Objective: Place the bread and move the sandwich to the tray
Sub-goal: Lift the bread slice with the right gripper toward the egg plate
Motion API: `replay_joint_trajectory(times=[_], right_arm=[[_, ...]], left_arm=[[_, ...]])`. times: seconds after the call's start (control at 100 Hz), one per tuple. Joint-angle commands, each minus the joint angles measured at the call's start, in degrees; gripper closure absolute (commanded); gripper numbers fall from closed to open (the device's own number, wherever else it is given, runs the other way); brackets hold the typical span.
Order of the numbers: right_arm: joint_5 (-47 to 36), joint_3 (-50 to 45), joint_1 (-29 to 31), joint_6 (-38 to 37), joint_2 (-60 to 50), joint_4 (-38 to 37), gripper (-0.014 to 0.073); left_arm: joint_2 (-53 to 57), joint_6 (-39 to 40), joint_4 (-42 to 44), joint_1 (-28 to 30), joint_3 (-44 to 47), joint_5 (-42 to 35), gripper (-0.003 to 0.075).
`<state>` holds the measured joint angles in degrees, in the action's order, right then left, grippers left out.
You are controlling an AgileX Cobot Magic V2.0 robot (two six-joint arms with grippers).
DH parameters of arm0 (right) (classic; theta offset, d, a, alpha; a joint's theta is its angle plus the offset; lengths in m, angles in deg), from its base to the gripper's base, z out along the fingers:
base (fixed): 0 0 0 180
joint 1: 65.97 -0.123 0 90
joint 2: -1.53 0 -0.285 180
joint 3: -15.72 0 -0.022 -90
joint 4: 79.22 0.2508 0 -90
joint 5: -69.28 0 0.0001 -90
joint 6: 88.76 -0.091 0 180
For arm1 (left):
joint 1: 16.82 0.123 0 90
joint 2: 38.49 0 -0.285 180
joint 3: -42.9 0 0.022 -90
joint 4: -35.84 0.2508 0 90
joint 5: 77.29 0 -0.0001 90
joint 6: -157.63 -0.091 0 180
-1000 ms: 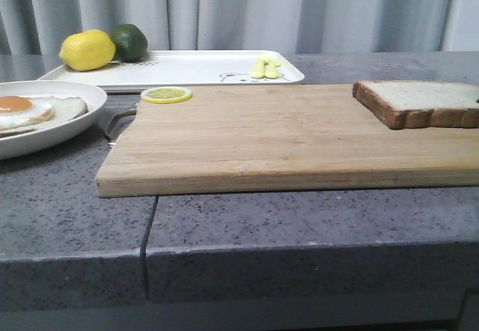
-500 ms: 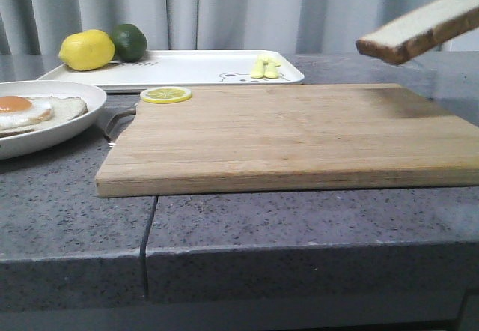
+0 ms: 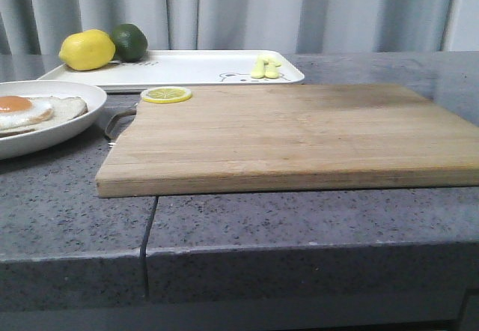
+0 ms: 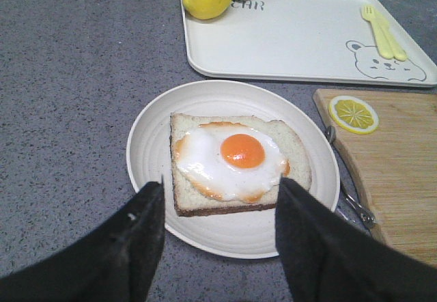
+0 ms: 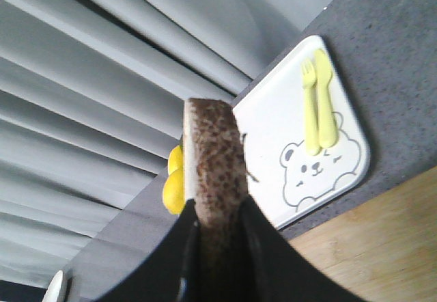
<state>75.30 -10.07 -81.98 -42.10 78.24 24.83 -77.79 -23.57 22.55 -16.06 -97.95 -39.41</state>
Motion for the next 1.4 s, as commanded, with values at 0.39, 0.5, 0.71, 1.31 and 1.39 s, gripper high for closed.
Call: replay_joint_trajectory(times=[0.39, 0.5, 0.71, 1.31, 1.39], right_arm=[[-3.32, 14.32, -15.95, -1.77, 12.36, 3.44, 0.0655], [-2.99, 17.26, -18.53, -2.78, 16.27, 3.44, 0.0655], [-4.9, 21.56, -23.65, -5.57, 23.08, 3.49, 0.0655], [-12.04, 34.04, -33.5, -10.51, 35.62, 3.46, 0.0655], [-12.13, 34.64, -34.07, -10.67, 36.64, 3.46, 0.0655]], left_arm=[[-0.51, -0.2, -1.03, 0.04, -2.02, -4.15, 0.0372], [-0.51, -0.2, -1.03, 0.04, -2.02, -4.15, 0.0372], [-0.51, -0.2, -1.03, 0.04, -2.02, -4.15, 0.0372], [-0.51, -0.2, -1.03, 0.04, -2.02, -4.15, 0.0372], [-0.51, -0.2, -1.03, 0.04, -2.02, -4.15, 0.0372]])
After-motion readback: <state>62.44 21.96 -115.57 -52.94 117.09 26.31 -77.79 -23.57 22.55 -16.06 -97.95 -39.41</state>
